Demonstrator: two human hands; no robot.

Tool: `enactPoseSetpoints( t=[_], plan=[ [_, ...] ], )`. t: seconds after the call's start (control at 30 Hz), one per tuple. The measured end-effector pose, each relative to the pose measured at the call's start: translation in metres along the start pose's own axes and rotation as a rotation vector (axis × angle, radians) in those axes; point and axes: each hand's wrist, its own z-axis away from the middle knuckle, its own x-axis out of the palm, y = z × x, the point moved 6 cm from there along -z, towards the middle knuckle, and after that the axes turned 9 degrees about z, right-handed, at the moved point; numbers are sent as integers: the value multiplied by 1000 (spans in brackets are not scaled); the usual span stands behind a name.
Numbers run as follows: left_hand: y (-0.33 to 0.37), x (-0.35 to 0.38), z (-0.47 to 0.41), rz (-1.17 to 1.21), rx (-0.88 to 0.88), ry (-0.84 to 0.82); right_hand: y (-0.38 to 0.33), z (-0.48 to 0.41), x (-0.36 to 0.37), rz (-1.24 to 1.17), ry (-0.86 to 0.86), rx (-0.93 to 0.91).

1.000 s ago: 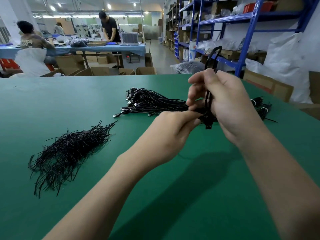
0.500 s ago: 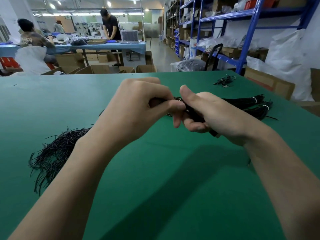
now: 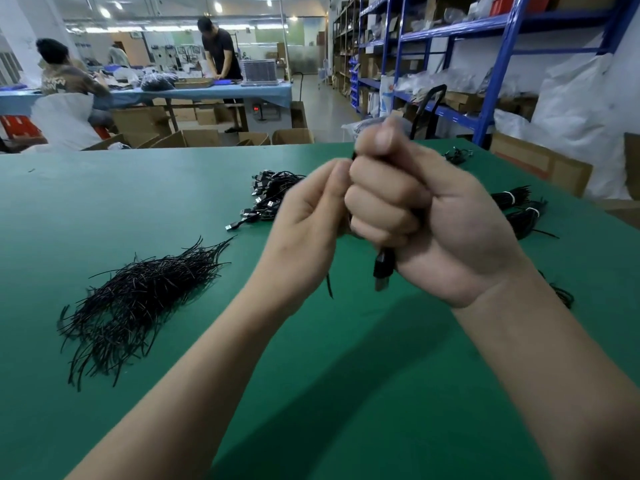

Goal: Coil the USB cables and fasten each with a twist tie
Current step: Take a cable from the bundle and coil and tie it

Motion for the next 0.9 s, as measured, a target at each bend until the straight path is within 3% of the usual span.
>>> enactPoseSetpoints(
  t=[0.17,0.37,0.53,0.73,0.9],
  plan=[
    [-17,28,10,-147,-65,-108,-19,1,-22,64,309,-134],
    [-7,37,16,-520,-50,-331,-25,10,-41,702,604,-104],
    [6,25,7,-802,-45,-348,-23,9,-39,1124,635,-57],
    [28,8,1,-951,-61,-337,-22,10,-41,1484,665,-93],
    [50,-3,-2,-1249,78,-267,-4,4,-42,1685,522,72]
  ],
)
